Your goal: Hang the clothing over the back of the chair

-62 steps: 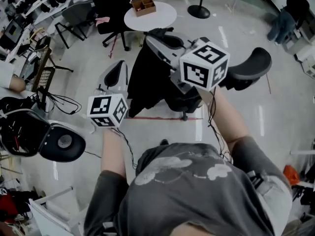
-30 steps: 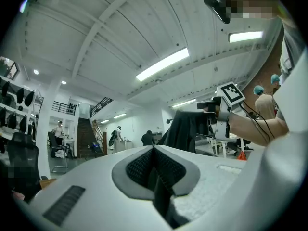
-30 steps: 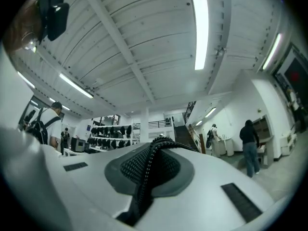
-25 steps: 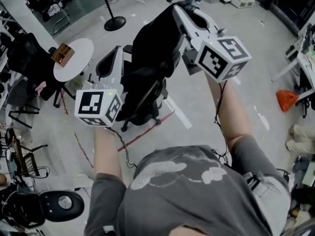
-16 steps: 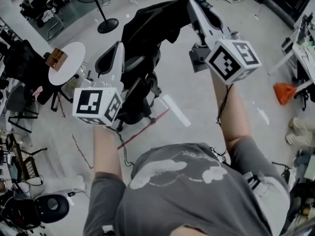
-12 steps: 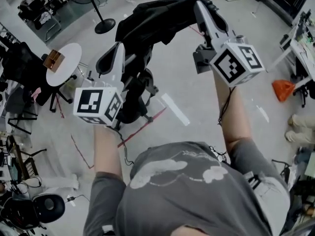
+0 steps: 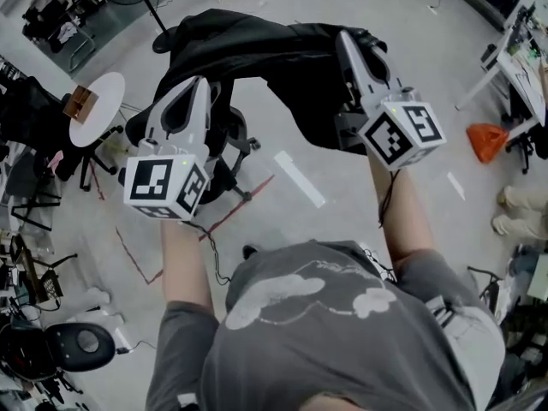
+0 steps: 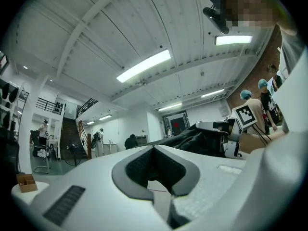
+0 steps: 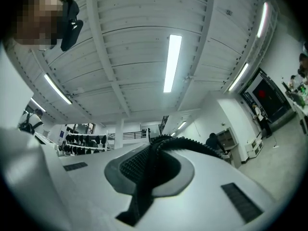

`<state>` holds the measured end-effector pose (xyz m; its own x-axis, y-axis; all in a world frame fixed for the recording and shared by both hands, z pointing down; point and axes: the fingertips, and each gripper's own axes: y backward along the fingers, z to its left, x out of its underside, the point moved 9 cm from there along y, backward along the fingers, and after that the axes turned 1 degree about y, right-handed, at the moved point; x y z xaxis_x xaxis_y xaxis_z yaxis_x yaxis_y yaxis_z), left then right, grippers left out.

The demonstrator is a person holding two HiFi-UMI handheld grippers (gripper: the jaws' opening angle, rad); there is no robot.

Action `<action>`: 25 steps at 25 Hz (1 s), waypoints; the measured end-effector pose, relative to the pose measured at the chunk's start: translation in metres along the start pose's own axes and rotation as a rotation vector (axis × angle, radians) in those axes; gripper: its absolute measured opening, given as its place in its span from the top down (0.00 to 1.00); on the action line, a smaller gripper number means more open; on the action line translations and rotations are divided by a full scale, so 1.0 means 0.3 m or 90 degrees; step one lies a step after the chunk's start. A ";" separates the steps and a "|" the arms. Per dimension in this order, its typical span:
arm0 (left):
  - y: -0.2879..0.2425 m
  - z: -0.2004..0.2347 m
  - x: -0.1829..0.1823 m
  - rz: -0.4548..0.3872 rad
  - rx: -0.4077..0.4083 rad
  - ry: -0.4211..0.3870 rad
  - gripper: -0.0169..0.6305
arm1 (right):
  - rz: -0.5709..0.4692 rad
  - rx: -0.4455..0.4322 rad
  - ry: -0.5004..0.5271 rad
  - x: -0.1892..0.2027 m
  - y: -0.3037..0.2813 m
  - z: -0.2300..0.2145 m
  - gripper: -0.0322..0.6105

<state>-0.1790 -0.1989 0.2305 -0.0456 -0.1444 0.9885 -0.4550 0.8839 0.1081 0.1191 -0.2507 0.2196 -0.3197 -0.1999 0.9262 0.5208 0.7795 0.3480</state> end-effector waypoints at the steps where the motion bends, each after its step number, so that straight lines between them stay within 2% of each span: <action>1: -0.003 -0.022 0.010 0.004 -0.002 0.003 0.97 | 0.006 -0.003 -0.009 0.026 0.024 -0.014 0.95; 11: -0.002 -0.201 0.153 0.062 -0.033 0.040 0.97 | 0.090 -0.077 -0.052 0.228 0.151 -0.043 0.92; 19: 0.047 -0.292 0.302 0.115 -0.059 0.070 0.97 | 0.154 -0.129 -0.117 0.386 0.233 -0.033 0.91; 25: 0.041 -0.335 0.350 0.123 -0.057 0.092 0.97 | 0.175 -0.166 -0.182 0.463 0.282 -0.033 0.89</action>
<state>-0.1001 -0.1584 0.3461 0.0065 0.0897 0.9959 -0.3691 0.9258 -0.0810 0.1265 -0.2183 0.3793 -0.3285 0.1931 0.9245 0.7859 0.5988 0.1542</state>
